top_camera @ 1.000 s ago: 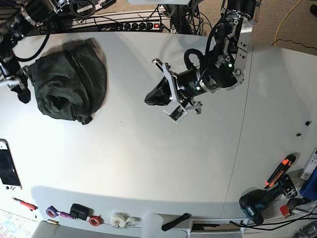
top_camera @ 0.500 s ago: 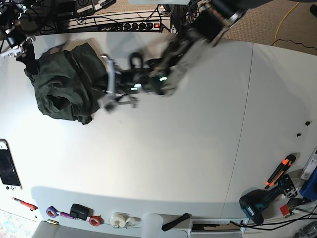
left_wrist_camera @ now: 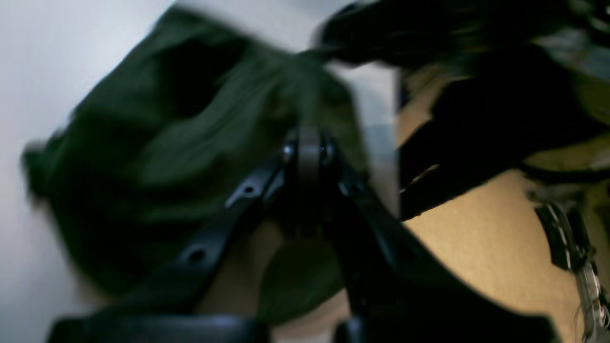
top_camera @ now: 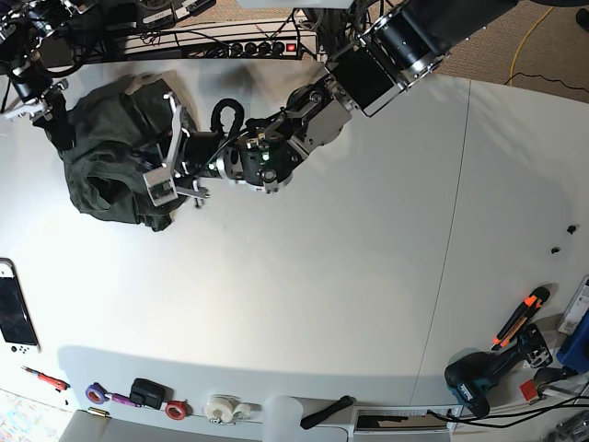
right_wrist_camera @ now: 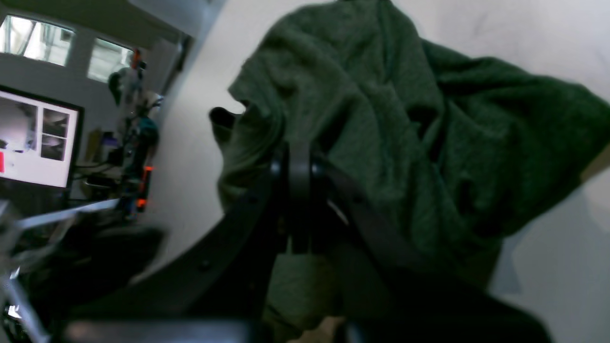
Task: Layout the t-shirt on the table in an organized manner, then fold the t-shirt properly
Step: 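Press the left gripper onto the bundle side and push it toward the right gripper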
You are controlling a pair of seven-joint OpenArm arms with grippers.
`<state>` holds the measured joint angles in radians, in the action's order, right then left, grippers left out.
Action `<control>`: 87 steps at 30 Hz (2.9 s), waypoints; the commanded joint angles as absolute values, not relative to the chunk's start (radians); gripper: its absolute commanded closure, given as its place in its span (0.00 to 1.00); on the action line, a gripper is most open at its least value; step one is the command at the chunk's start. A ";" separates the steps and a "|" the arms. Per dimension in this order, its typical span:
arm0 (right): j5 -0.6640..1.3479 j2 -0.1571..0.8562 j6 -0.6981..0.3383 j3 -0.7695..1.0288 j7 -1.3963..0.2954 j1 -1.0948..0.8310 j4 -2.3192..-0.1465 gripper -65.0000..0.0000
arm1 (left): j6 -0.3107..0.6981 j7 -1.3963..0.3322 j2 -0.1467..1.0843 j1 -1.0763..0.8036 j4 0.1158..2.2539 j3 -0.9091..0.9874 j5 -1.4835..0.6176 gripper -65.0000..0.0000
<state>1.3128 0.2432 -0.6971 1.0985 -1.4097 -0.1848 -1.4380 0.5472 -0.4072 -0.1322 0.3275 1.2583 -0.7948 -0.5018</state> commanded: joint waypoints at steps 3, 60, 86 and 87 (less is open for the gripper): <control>1.330 0.237 -0.698 1.098 -1.396 -0.168 -1.454 1.00 | 0.540 -0.357 -0.157 0.357 1.275 -0.841 -0.514 1.00; 1.468 0.159 -0.698 1.095 -1.396 -0.159 -1.467 1.00 | 0.613 -0.178 -0.157 0.450 0.994 -0.642 -0.570 1.00; 1.032 0.230 -0.698 1.095 -1.308 -0.139 -1.892 1.00 | 0.670 -0.270 -0.157 0.399 0.995 -0.733 -0.639 1.00; 1.001 0.230 -0.698 1.094 -1.295 -0.147 -1.899 1.00 | 0.670 -0.269 -0.157 0.399 0.995 -0.733 -0.639 1.00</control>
<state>0.9874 0.2108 -0.6975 1.0908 -1.2987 -0.1478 -1.8839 0.6594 -0.2955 -0.1322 0.3775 0.9771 -0.7345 -0.6186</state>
